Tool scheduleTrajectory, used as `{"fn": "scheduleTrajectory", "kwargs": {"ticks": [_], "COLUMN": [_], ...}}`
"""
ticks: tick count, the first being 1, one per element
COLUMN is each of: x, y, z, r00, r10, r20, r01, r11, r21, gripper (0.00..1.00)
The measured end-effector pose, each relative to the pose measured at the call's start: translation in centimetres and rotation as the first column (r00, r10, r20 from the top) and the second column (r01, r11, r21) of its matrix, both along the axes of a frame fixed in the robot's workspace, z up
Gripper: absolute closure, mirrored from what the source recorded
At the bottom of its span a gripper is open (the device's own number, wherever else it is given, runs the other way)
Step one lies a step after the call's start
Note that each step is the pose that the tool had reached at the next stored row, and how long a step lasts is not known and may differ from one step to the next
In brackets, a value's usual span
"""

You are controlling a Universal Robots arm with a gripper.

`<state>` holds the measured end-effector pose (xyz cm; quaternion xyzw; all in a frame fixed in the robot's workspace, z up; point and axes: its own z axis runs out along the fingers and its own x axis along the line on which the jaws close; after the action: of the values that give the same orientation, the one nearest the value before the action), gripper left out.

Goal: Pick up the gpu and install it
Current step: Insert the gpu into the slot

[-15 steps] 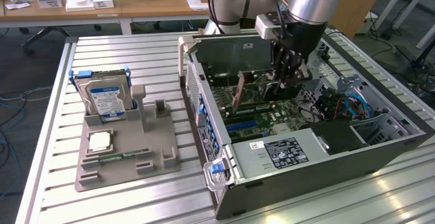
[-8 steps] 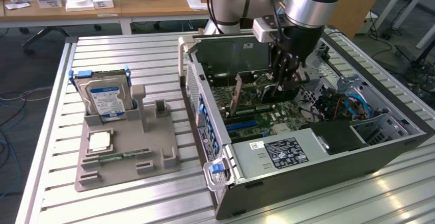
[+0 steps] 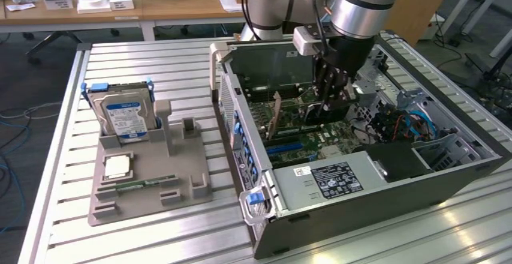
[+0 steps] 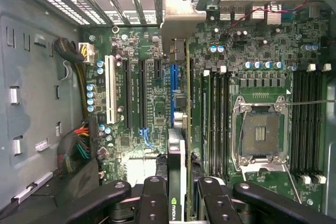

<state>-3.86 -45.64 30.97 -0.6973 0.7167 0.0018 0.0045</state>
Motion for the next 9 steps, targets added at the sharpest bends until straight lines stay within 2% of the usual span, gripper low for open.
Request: {"fn": "scheduleTrajectory", "kwargs": {"ticks": [5,9], "x": [-0.01,-0.26], "y": [0.00,0.00], "z": [-0.08,-0.67], "r00": [1.0000,1.0000], "r10": [0.000,0.000], "r20": [0.0002,0.0001], "r01": [0.000,0.000], "r11": [1.0000,1.0000], "r21": [0.0005,0.0002], "gripper": [0.73,0.73]}}
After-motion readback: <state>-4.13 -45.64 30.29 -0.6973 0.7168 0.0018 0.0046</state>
